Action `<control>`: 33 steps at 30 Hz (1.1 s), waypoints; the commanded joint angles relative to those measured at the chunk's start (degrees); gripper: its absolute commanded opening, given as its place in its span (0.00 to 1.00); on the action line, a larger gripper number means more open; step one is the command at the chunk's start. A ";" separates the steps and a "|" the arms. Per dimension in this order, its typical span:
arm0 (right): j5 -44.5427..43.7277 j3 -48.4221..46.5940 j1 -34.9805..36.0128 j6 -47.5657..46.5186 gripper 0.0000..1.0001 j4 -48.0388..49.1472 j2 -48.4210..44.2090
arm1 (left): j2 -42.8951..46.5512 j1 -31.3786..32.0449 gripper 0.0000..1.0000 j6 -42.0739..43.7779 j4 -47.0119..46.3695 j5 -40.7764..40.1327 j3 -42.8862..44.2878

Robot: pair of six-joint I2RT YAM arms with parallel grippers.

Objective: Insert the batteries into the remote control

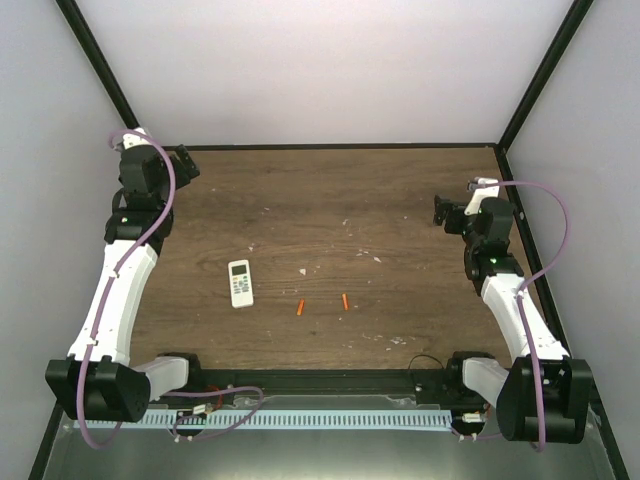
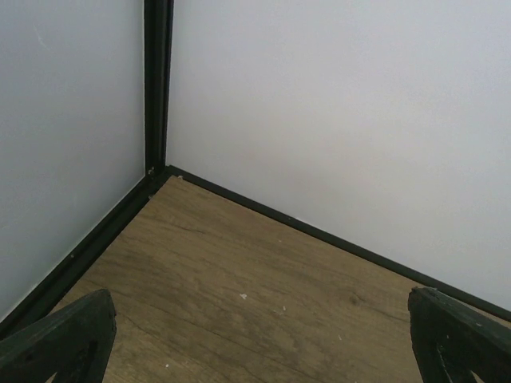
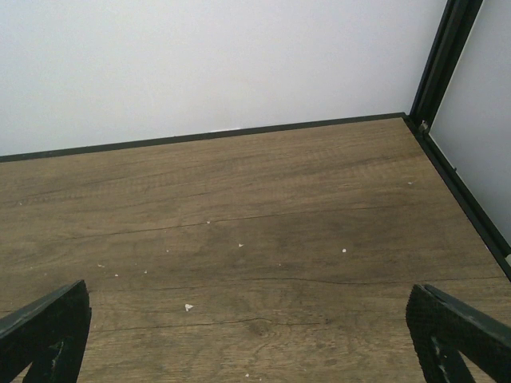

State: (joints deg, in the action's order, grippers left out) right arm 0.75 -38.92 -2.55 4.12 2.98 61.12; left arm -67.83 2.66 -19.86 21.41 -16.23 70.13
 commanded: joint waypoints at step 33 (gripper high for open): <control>5.00 -16.79 13.29 12.52 1.00 -23.17 12.49 | -1.70 10.83 0.99 -8.53 29.53 17.56 -11.09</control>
State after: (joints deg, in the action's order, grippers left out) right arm 4.54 -52.90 7.62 13.76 -18.28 71.96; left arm -69.52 12.64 -22.52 46.26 1.78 62.61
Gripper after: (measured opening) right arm 0.997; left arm 0.985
